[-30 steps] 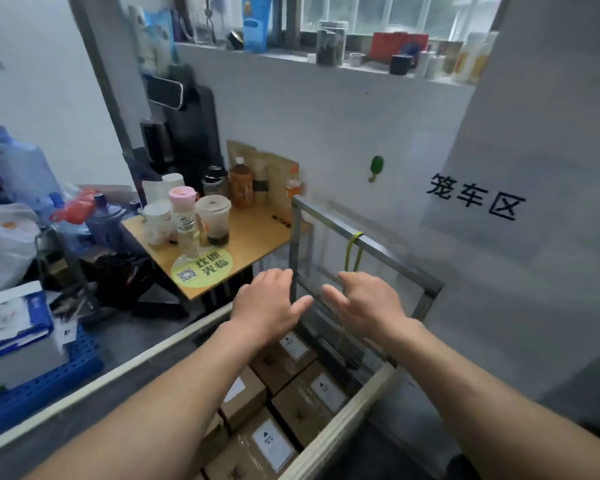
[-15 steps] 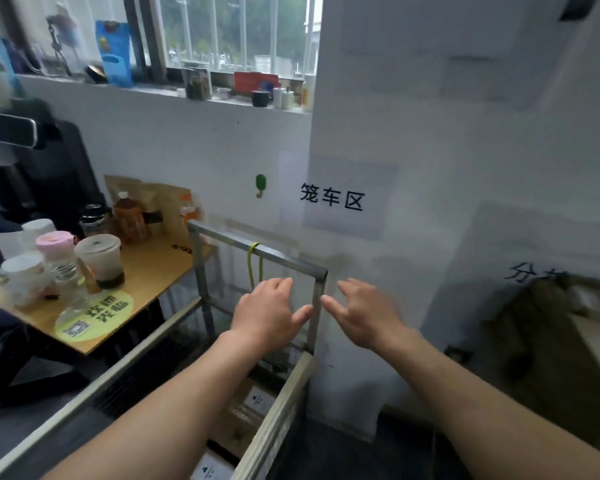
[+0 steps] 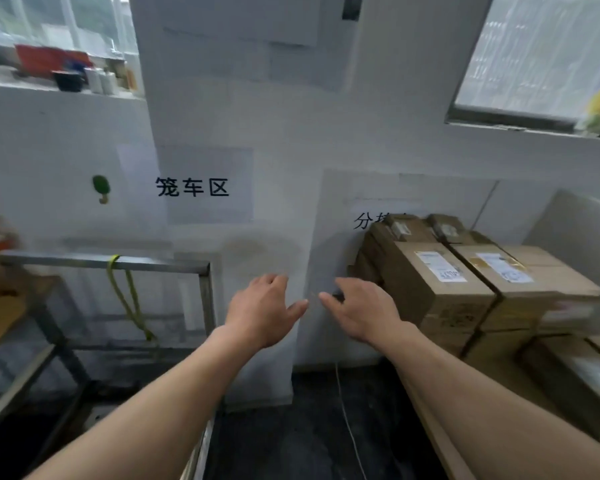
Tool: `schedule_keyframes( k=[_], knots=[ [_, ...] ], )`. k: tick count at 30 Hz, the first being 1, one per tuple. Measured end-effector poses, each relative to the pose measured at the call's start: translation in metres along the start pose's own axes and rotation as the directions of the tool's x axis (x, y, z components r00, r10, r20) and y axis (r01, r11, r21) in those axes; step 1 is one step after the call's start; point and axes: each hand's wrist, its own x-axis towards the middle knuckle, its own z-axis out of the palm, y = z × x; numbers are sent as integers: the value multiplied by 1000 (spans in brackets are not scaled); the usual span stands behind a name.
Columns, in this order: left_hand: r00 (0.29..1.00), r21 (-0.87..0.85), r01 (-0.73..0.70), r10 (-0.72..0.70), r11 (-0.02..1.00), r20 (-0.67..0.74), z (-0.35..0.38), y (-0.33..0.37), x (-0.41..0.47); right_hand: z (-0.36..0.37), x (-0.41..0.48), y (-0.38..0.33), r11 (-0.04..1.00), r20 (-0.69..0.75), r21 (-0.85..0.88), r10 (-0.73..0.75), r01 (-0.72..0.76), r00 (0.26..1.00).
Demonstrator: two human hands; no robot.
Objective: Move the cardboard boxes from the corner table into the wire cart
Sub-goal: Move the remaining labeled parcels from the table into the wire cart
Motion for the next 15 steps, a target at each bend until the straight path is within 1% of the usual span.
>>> schedule_keyframes(
  k=[4,8,15],
  knots=[
    [994,-44,-88,91,995,61,15,40,7,-12,-26,40,991,-37,-13,130,-131,991],
    [978,-113,-175,186,978,99,33,84,15,-25,-54,85,967,-74,-41,250,-253,965],
    [910,-171,-345,374,923,180,75,169,25,-45,-105,168,903,-129,-1,425,-429,896]
  ],
)
